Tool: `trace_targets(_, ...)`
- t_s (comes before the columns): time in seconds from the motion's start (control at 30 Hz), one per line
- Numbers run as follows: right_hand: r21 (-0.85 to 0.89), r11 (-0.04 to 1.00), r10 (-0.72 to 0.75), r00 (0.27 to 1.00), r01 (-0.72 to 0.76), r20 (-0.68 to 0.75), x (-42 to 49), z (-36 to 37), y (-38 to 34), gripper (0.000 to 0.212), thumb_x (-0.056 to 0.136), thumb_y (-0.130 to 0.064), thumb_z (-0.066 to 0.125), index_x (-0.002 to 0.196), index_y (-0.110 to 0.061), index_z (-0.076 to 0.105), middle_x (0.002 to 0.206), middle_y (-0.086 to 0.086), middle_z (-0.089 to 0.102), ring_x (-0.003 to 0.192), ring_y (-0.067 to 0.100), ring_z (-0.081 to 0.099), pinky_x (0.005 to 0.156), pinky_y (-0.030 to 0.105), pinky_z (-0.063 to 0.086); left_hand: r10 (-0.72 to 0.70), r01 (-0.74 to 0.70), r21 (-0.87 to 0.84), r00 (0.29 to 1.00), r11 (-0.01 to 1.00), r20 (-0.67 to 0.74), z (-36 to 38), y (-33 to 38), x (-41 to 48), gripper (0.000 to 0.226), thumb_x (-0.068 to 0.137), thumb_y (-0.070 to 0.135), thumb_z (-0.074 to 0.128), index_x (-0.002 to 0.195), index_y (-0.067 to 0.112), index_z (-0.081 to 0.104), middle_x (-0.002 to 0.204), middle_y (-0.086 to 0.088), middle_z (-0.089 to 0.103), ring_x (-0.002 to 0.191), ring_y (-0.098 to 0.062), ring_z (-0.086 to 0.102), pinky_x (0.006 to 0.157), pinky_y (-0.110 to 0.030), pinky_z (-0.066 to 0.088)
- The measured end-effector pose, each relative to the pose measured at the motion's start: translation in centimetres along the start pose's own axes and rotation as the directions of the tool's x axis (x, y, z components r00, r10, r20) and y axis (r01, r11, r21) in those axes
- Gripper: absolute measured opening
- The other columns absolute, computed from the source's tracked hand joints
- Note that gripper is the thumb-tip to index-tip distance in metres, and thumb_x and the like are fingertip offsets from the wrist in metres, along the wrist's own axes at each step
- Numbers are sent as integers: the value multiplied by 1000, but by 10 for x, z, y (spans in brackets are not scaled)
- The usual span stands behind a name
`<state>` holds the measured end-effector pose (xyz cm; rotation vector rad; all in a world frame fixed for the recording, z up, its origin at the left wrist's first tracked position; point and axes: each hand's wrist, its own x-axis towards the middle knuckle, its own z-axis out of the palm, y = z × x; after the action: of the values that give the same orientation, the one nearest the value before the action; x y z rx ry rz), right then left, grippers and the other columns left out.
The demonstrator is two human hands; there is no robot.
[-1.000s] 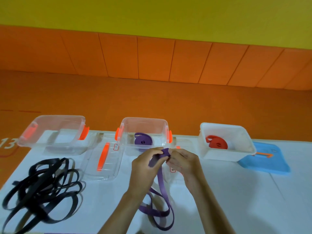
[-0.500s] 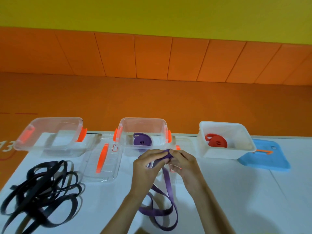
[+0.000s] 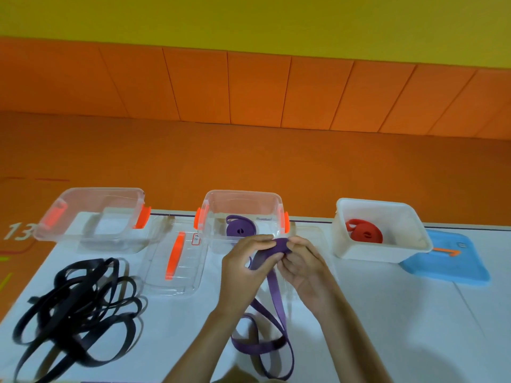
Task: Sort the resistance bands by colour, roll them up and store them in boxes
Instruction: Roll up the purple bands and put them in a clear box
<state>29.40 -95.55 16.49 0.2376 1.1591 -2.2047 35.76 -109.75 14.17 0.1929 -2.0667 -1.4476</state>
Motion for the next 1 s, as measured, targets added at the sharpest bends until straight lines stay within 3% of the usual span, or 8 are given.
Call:
trace_targets(0.13, 93, 988, 120, 991, -125, 57, 1, -1, 13, 43, 93, -21, 73, 131, -4, 64, 117, 17, 72, 96, 23, 72, 87, 32, 61, -45, 44, -123, 999, 991, -4, -4, 0, -1, 28, 85, 28, 84, 109, 42, 80, 111, 18, 77, 108, -9, 74, 93, -14, 54)
trace_targets(0.23, -319, 947, -29, 999, 39, 35, 3, -6, 6, 25, 100, -22, 68, 119, -6, 69, 108, 14, 74, 96, 27, 68, 81, 33, 57, -72, 74, -76, 997, 994, 28, -12, 0, 5, 33, 87, 30, 79, 105, 57, 76, 111, 25, 76, 108, -3, 72, 92, -11, 52)
trace_targets(0.37, -729, 589, -254, 936, 350, 244, 2, -5, -21, 23, 88, -29, 83, 107, -41, 77, 92, 0, 78, 77, 22, 75, 71, 26, 61, -50, 54, -20, 986, 998, 161, -20, 7, 15, 33, 92, 34, 77, 110, 61, 72, 110, 33, 72, 107, 2, 69, 90, -7, 49)
trace_targets(0.43, -720, 569, -265, 917, 397, 297, 1, -2, -28, 22, 87, -25, 85, 102, -40, 79, 91, 1, 80, 75, 23, 77, 69, 25, 61, -20, 24, -19, 985, 1000, 173, -20, 10, 16, 25, 92, 42, 72, 115, 52, 73, 111, 31, 72, 107, 0, 70, 89, -8, 50)
trace_targets(0.63, -473, 832, -215, 954, 290, 207, -1, 3, -11, 24, 90, -15, 80, 113, -13, 74, 100, 11, 74, 93, 38, 77, 80, 37, 64, -138, 161, -150, 978, 975, 155, -21, 9, 10, 38, 97, 25, 74, 117, 57, 73, 122, 25, 74, 120, -3, 68, 98, -16, 53)
trace_targets(0.77, -319, 918, -176, 962, 237, 209, 0, 4, 1, 32, 91, -11, 77, 121, -4, 67, 119, 18, 73, 109, 41, 73, 85, 40, 63, -91, 105, -57, 973, 993, 214, -24, 9, 14, 33, 103, 16, 67, 131, 31, 74, 126, 11, 69, 122, -7, 63, 98, -17, 51)
trace_targets(0.9, -541, 788, -191, 952, 295, 240, -4, 0, -6, 31, 94, -20, 75, 122, -11, 66, 112, 9, 77, 96, 34, 78, 75, 40, 65, -59, 36, 83, 954, 996, 293, -25, 15, 20, 34, 104, 15, 64, 136, 25, 71, 110, 2, 64, 109, -7, 58, 89, -15, 48)
trace_targets(1.0, -729, 583, -216, 934, 358, 286, -5, -3, -9, 23, 96, -20, 75, 117, -16, 68, 95, 4, 79, 69, 23, 74, 63, 36, 60, -76, 46, 96, 938, 994, 339, -32, 15, 25, 35, 102, 19, 68, 133, 36, 70, 109, 23, 68, 110, 3, 61, 91, -10, 46)
